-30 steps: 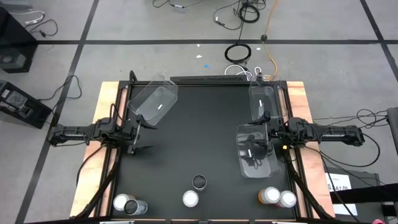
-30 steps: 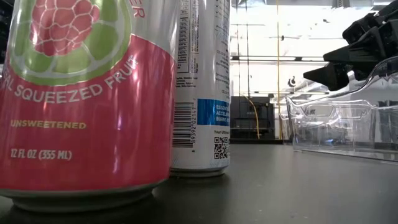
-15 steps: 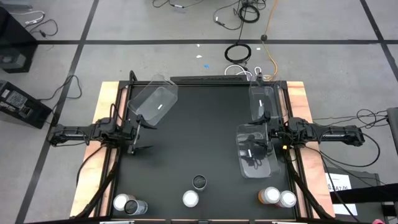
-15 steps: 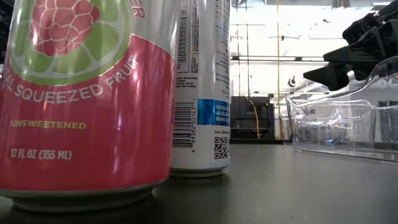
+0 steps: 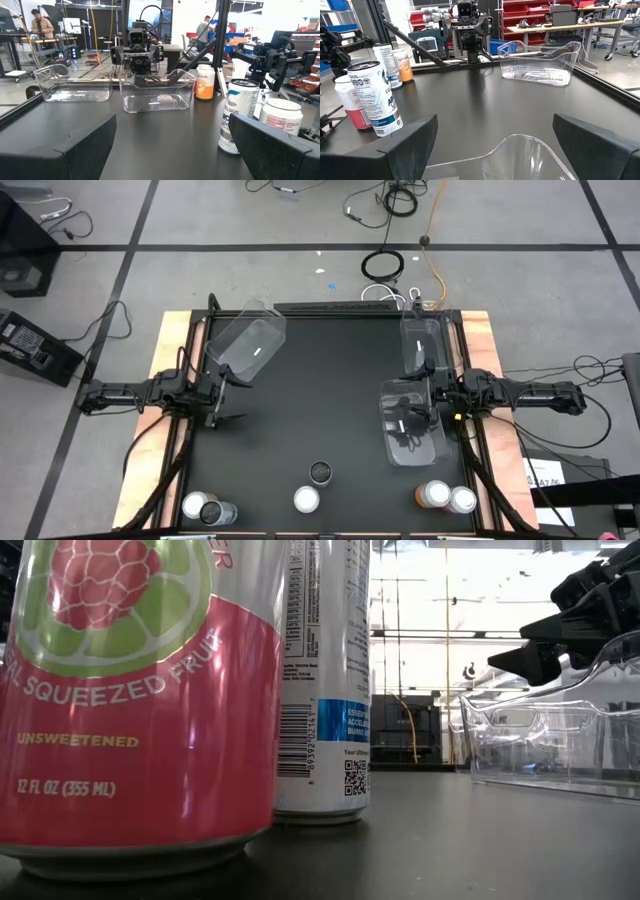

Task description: Sort soda cans

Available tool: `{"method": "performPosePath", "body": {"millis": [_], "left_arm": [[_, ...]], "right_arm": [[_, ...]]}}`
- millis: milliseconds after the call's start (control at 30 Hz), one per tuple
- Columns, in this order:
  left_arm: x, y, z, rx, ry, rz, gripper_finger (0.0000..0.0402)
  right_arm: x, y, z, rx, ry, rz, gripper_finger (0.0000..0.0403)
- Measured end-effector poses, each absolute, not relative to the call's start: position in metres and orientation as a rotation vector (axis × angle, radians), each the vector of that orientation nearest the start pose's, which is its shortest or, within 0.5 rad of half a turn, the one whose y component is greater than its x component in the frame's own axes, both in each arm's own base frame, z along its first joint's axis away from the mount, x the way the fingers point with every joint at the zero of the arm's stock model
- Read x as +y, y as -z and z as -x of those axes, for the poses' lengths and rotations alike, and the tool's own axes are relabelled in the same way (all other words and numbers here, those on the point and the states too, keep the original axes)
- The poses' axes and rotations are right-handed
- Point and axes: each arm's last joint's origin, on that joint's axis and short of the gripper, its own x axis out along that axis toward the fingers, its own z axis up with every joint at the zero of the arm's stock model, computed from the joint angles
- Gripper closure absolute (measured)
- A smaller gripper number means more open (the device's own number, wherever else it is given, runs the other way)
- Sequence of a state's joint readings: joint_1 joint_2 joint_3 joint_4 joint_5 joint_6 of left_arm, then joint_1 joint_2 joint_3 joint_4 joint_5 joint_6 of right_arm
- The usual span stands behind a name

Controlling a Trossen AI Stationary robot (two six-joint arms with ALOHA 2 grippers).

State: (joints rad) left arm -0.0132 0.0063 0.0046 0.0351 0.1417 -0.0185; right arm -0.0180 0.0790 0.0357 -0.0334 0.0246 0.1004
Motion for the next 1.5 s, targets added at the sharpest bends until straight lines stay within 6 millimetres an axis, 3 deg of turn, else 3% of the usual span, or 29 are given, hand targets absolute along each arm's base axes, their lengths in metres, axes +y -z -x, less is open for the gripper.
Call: {"method": "performPosePath", "body": {"millis": [833, 1333, 1500], "left_arm": [[-0.005, -0.173, -0.097, -0.08, 0.156, 0.026, 0.0009], [-0.004, -0.179, -0.097, -0.118, 0.15, 0.533, 0.0009], [0.0, -0.179, -0.097, -0.151, 0.021, 0.597, 0.0009]], "right_arm": [[-0.003, -0.166, -0.101, 0.074, 0.047, -0.1, 0.0014], [-0.003, -0.166, -0.101, 0.075, 0.047, -0.1, 0.0014], [-0.002, -0.166, -0.101, 0.074, 0.046, -0.1, 0.0014]]}}
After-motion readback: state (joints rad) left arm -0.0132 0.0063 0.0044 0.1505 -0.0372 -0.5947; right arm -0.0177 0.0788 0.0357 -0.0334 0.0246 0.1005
